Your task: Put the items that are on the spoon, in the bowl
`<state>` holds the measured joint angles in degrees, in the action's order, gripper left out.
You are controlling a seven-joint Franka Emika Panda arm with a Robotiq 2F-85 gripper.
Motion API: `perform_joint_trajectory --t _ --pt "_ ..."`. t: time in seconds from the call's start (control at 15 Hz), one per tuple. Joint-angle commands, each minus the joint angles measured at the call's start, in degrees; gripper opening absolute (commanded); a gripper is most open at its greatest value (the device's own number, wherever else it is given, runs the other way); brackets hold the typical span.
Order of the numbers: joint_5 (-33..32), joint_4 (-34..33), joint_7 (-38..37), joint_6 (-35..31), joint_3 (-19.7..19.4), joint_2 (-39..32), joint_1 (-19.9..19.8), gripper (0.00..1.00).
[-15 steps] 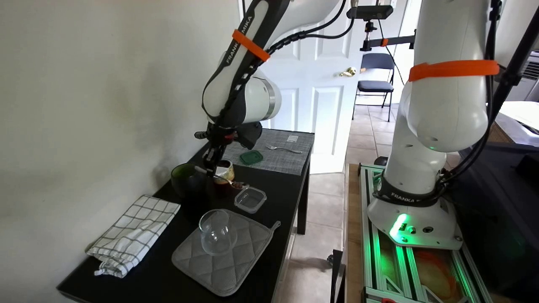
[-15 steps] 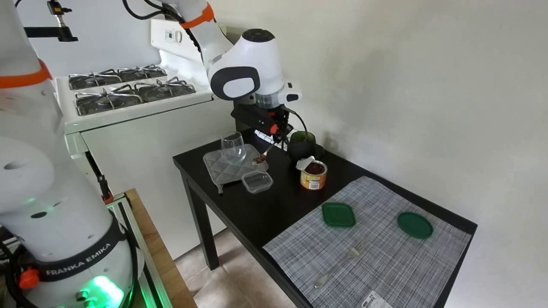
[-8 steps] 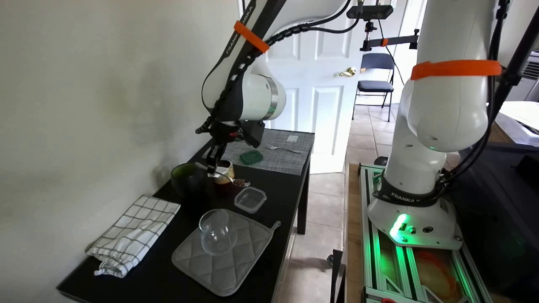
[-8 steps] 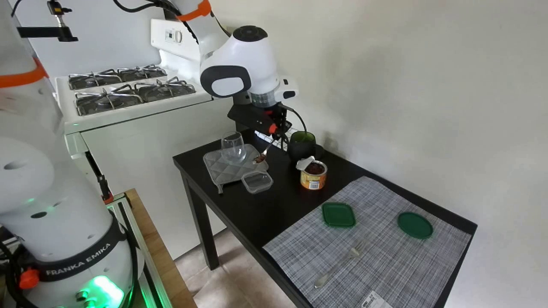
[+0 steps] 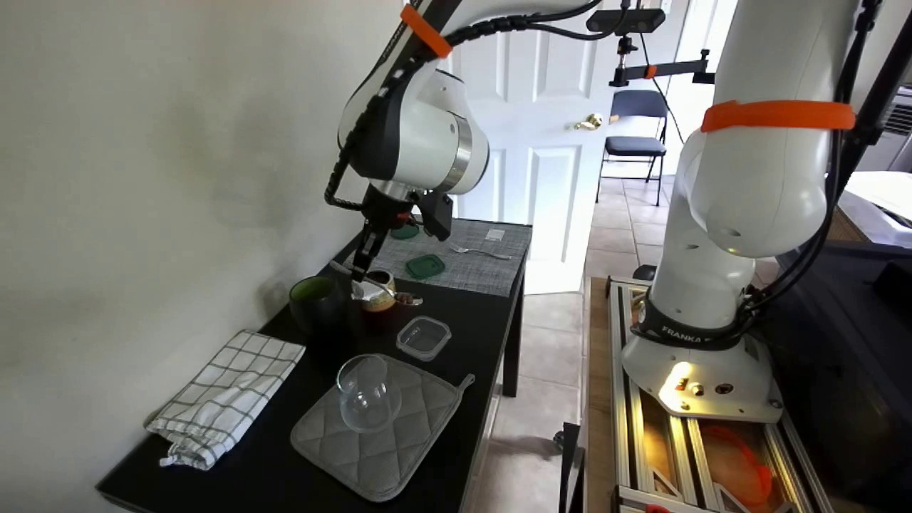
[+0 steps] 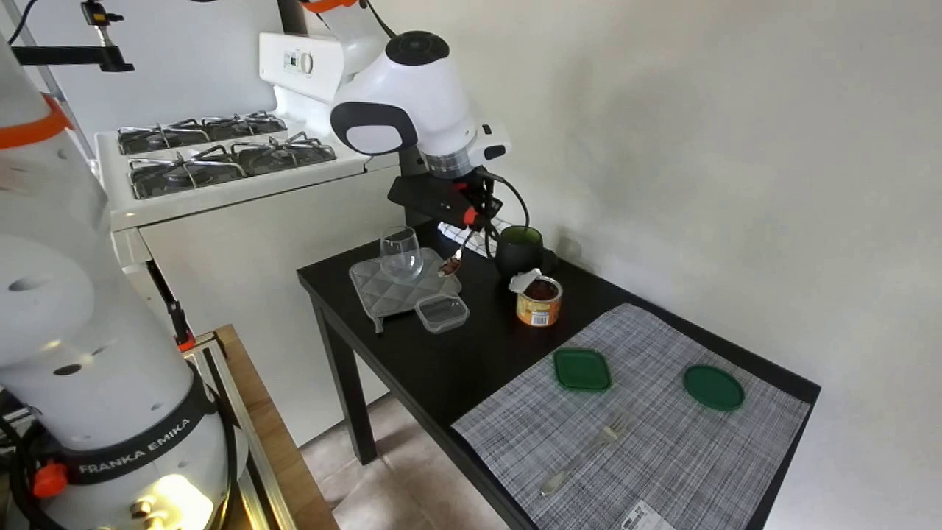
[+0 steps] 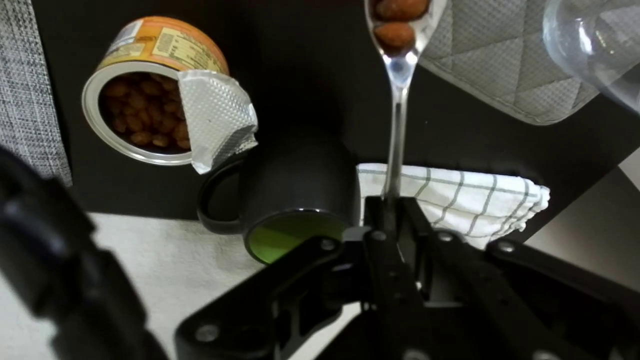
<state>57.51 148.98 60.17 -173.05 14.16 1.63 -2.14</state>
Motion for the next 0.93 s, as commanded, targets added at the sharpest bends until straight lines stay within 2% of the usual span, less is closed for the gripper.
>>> perform_joint_trajectory --t 0.0,0.87 --pt "7.82 1.88 7.86 0.59 0.09 3.71 0.95 0.03" --pt "31.55 0.11 33.68 3.85 -0.74 4.06 1.43 0.03"
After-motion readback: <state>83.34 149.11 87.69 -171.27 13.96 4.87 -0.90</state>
